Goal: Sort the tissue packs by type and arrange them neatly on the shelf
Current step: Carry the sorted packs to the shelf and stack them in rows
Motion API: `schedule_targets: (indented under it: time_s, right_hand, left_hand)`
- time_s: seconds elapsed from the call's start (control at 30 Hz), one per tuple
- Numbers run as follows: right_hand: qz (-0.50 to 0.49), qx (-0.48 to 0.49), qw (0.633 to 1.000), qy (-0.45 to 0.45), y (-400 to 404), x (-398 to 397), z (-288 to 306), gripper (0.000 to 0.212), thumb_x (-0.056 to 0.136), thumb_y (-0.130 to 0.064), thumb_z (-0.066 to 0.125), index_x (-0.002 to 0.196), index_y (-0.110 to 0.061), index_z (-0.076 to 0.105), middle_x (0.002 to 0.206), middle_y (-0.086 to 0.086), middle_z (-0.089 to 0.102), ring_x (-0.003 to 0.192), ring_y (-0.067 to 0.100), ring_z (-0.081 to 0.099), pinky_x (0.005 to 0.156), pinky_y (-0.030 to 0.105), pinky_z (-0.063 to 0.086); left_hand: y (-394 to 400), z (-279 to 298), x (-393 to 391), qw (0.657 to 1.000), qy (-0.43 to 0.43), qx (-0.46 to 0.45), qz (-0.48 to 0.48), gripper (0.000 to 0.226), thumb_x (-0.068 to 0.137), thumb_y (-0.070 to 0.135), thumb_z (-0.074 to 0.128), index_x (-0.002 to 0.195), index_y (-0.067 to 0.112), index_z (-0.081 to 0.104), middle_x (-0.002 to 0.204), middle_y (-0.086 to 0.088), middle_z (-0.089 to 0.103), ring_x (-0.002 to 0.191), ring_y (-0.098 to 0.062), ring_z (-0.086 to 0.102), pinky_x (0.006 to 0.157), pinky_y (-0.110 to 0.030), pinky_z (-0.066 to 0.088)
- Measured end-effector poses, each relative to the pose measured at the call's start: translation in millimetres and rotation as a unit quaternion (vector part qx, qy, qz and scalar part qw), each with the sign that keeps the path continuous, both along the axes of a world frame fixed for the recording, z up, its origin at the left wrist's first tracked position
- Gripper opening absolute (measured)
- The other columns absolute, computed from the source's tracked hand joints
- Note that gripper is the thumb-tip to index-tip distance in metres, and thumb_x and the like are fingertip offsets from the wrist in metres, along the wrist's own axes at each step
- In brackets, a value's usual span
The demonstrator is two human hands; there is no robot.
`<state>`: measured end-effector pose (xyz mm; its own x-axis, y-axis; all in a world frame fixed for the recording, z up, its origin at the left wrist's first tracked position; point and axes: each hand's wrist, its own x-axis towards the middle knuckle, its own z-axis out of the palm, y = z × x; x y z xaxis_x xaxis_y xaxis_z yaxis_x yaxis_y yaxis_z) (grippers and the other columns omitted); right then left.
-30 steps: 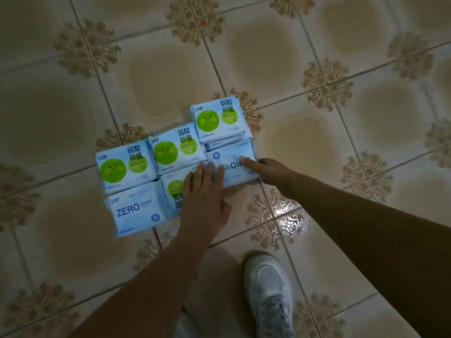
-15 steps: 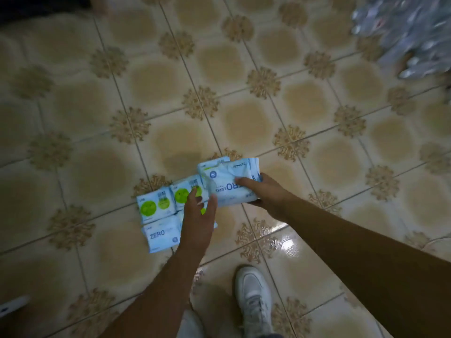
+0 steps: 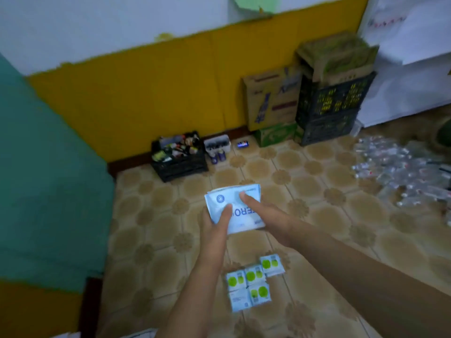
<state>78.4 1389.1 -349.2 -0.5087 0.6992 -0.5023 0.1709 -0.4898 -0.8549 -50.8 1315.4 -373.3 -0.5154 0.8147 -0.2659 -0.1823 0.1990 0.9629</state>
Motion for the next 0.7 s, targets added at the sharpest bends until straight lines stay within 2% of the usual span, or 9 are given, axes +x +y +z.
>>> schedule_targets:
  time_s: [0.13,0.2,0.27,0.33,0.4,0.5,0.57,0.63,0.7]
  right_hand:
    - [0.031,0.076,0.997,-0.003,-57.6,-45.5,107.3,0.047,0.087,-0.063,0.056,0.116,-0.026,0.065,0.103,-0.001,0.075,0.094,0.019,0.072,0.092,0.040,0.056]
    - [0.068,0.117,0.991,0.016,-87.0,-62.4,144.8,0.037,0.089,-0.059,0.057,0.107,-0.028,0.065,0.099,-0.003,0.075,0.090,0.015,0.071,0.090,0.037,0.057]
    - [0.105,0.152,0.982,0.037,-115.7,-76.4,175.1,0.035,0.092,-0.051,0.057,0.115,-0.024,0.061,0.102,-0.002,0.072,0.091,0.016,0.070,0.089,0.036,0.057]
    - [0.155,0.181,0.970,0.049,-147.7,-85.6,198.3,0.042,0.091,-0.053,0.058,0.121,-0.025,0.058,0.110,0.002,0.071,0.098,0.020,0.069,0.094,0.043,0.054]
    - [0.213,0.202,0.953,0.076,-180.9,-92.9,216.4,0.034,0.090,-0.053,0.060,0.112,-0.027,0.064,0.107,0.003,0.073,0.097,0.022,0.070,0.093,0.046,0.054]
    - [0.293,0.219,0.925,0.102,-236.1,-95.9,233.2,0.023,0.092,-0.044,0.063,0.100,-0.023,0.067,0.093,0.001,0.075,0.089,0.023,0.072,0.089,0.050,0.056]
    - [0.341,0.217,0.907,0.117,-278.6,-93.9,236.7,0.021,0.093,-0.039,0.062,0.096,-0.020,0.068,0.090,0.002,0.075,0.087,0.024,0.071,0.087,0.049,0.056]
    - [0.390,0.212,0.886,0.131,-327.6,-88.8,242.8,0.026,0.096,-0.035,0.058,0.105,-0.013,0.069,0.088,0.002,0.072,0.081,0.020,0.068,0.075,0.035,0.057]
    - [0.444,0.217,0.857,0.142,-382.0,-80.4,254.1,0.029,0.098,-0.034,0.054,0.112,-0.012,0.066,0.087,0.001,0.070,0.073,0.013,0.065,0.058,0.023,0.052]
  left_hand:
    - [-64.9,102.5,-23.6,0.995,0.007,0.051,0.081,0.051,0.083,0.034,0.074,0.129,0.022,0.058,0.116,-0.005,0.072,0.102,-0.026,0.071,0.088,-0.045,0.059]
    - [-102.3,143.4,-31.0,0.991,0.012,0.077,0.112,0.038,0.094,0.021,0.064,0.131,0.018,0.056,0.118,-0.009,0.071,0.103,-0.028,0.070,0.081,-0.036,0.061]
    - [-140.2,172.7,-37.9,0.984,0.042,0.092,0.148,0.028,0.097,0.022,0.062,0.124,0.021,0.058,0.116,-0.008,0.071,0.102,-0.027,0.071,0.081,-0.036,0.061]
    - [-184.1,197.8,-40.3,0.972,0.090,0.095,0.195,0.039,0.086,0.047,0.070,0.118,0.027,0.061,0.115,-0.004,0.072,0.102,-0.025,0.071,0.089,-0.046,0.058]
    - [-232.5,215.0,-38.2,0.957,0.126,0.087,0.248,0.058,0.073,0.063,0.071,0.117,0.027,0.063,0.114,-0.002,0.073,0.103,-0.023,0.071,0.091,-0.048,0.056]
    - [-306.0,238.1,-14.4,0.932,0.162,0.092,0.312,0.057,0.078,0.052,0.072,0.124,0.019,0.060,0.119,-0.004,0.071,0.108,-0.024,0.069,0.092,-0.046,0.056]
    - [-354.7,246.7,3.1,0.914,0.182,0.090,0.351,0.049,0.085,0.038,0.073,0.125,0.014,0.058,0.116,-0.004,0.072,0.106,-0.020,0.070,0.085,-0.033,0.058]
    - [-407.9,258.8,23.3,0.895,0.199,0.086,0.390,0.035,0.091,0.024,0.070,0.122,0.013,0.060,0.108,-0.002,0.073,0.097,-0.010,0.072,0.076,-0.022,0.057]
    - [-465.7,267.1,43.3,0.879,0.214,0.080,0.420,0.031,0.090,0.026,0.071,0.119,0.016,0.064,0.107,-0.003,0.075,0.096,-0.015,0.073,0.080,-0.030,0.059]
